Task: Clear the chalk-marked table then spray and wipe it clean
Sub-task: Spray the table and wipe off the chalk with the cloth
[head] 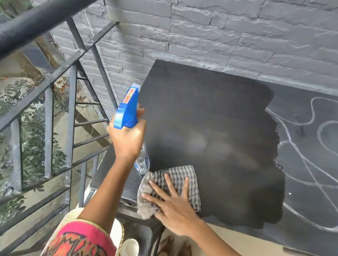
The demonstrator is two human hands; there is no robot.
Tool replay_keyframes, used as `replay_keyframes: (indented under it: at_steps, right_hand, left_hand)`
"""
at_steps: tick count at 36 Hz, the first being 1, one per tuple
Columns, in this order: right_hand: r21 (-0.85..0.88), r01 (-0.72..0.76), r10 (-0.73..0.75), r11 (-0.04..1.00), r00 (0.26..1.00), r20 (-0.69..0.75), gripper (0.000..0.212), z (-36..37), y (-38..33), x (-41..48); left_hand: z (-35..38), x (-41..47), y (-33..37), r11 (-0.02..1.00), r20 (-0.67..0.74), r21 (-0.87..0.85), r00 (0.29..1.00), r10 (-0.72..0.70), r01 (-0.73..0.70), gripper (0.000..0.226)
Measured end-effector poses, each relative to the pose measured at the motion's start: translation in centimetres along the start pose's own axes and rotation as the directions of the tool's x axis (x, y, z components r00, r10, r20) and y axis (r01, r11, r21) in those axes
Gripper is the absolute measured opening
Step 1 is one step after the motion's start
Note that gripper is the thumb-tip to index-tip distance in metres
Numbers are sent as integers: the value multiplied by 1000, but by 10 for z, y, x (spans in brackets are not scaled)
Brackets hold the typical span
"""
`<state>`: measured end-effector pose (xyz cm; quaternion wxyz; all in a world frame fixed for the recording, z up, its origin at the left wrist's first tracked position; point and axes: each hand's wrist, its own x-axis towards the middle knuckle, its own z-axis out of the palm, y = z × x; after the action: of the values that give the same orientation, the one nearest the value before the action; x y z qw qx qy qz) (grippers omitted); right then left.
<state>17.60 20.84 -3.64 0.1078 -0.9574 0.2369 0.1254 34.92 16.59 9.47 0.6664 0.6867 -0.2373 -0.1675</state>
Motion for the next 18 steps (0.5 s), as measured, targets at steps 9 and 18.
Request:
replay_keyframes:
  at_steps: [9,18]
  right_hand:
    - [191,-380,390,905,921,-15,50,-23,95,43]
    - [318,-563,574,763,816,66,50,-69,96,164]
  left_hand:
    - [-1,1,-3,999,17,-35,1000,-1,2,42]
    - [0,1,1,999,18,-35,1000,14,-14,36]
